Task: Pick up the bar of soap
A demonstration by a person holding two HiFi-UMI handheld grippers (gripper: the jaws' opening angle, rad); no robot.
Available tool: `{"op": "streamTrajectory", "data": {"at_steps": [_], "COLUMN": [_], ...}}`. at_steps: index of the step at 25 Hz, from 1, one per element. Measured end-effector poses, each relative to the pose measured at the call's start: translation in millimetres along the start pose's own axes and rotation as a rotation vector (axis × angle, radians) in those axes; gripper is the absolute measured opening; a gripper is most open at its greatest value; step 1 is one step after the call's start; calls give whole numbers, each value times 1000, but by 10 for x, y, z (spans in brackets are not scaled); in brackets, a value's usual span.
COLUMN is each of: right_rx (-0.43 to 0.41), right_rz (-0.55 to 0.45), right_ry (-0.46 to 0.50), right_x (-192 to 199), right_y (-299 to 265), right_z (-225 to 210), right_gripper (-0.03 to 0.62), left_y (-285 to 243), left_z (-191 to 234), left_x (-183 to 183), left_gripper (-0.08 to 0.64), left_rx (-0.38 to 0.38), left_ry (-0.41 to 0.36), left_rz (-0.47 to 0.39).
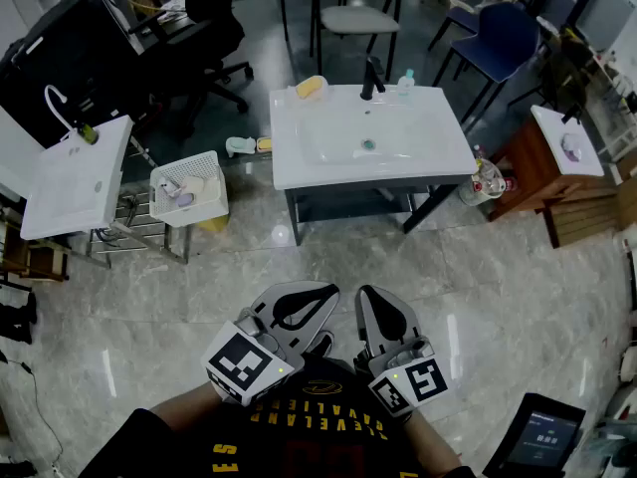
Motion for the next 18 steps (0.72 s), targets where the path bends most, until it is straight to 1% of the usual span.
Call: {"op": "streamTrajectory", "data": {"at_steps": [3, 6, 11, 16, 18], "right_rx": [4, 3, 14, 10, 7], "right_rz": [-1, -6, -32, -14, -9], "right_ry": [12, 5, -37, -88, -91], "right_x": [-37, -50, -58, 6, 1], "right_y": [32, 36, 3, -148, -236], "right_z": [-2, -42, -149, -267, -307], "right_gripper": [15, 15, 17, 17, 17], "left_y": [-16, -65, -136, -166, -200], "left_z": [-21, -41, 51, 180, 286], "left_x": [-38, -73, -80, -53, -43], "left_gripper": [12, 12, 12, 12, 12], "left_rx": [-3, 2, -16, -24, -39], "left_ry": [0, -3, 13, 19, 32], "left_rz": [-1, 0, 13, 42, 48]}}
Point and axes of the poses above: the fingertips, and each gripper's own axes: y backward along the fingers, z to its left, x out of its underside, the point moved 9 cm from there along y, backward along the fingers, and after that the axes turned 14 degrees about -x, right-handed, at the moved point
